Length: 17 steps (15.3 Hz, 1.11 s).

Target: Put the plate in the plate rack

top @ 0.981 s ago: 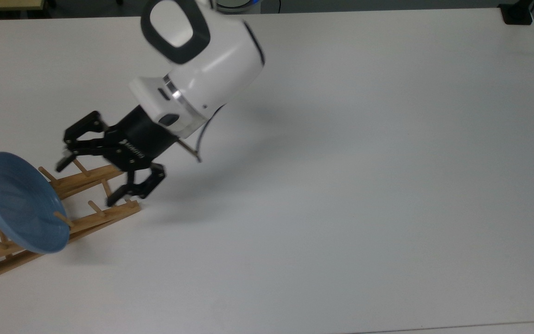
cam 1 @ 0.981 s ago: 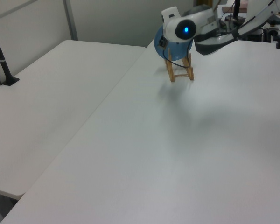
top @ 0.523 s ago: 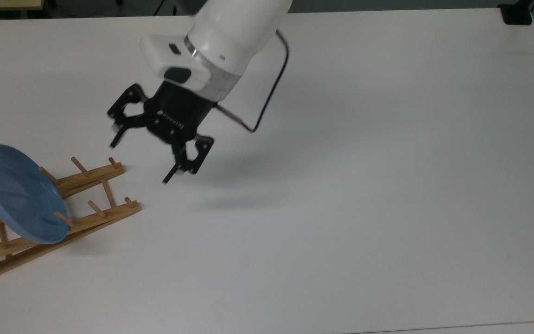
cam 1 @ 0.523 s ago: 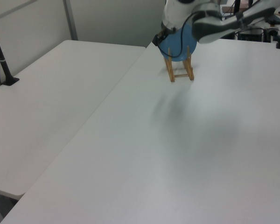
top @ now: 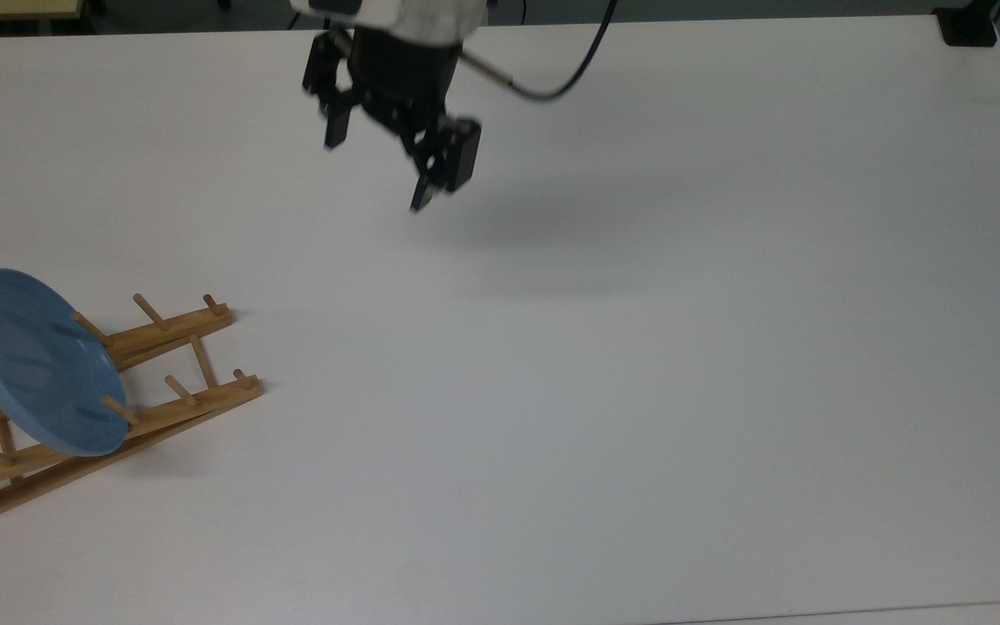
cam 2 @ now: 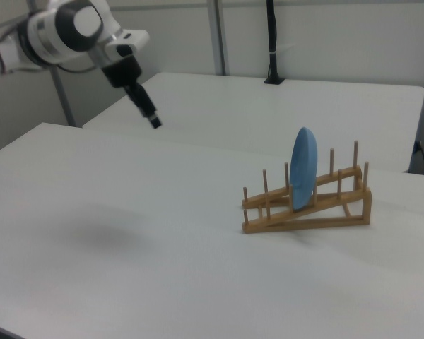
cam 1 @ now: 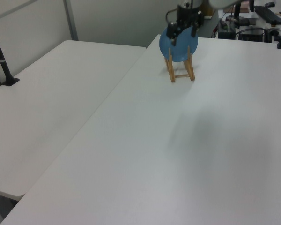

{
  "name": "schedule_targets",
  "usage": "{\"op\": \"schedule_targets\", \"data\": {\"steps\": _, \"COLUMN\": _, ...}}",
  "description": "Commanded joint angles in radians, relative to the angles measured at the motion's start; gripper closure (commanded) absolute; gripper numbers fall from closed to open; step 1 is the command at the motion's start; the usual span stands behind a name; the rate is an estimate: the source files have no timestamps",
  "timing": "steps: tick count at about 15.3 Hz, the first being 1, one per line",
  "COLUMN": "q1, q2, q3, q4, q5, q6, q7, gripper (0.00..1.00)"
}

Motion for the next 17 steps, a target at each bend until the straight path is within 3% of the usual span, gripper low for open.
{"op": "schedule_targets", "data": {"steps": 1, "q1": -0.022, "q2": -0.114, "q3": -0.031, "q4": -0.031, "q5": 0.216, "q6": -0.108, "q7": -0.152, "gripper": 0.0}}
{"op": "schedule_targets", "data": {"steps": 5, "q1": -0.018, "q2": -0.194, "q3": -0.129, "q4": -0.085, "q5": 0.34, "q6": -0.188, "q7": -0.434, "gripper": 0.0}}
{"op": "schedule_targets", "data": {"steps": 10, "q1": -0.027, "q2": -0.231, "q3": -0.223, "q4": -0.147, "q5": 0.343, "q6": -0.05, "q7": -0.723, "gripper": 0.0}}
{"op": "schedule_targets", "data": {"steps": 13, "q1": -0.028, "q2": -0.229, "q3": -0.249, "q4": -0.148, "q5": 0.343, "q6": -0.033, "q7": -0.856, "gripper": 0.0}}
{"op": "schedule_targets", "data": {"steps": 17, "q1": -0.027, "q2": -0.222, "q3": -0.272, "q4": -0.137, "q5": 0.36, "q6": -0.043, "q7": -0.874, "gripper": 0.0}}
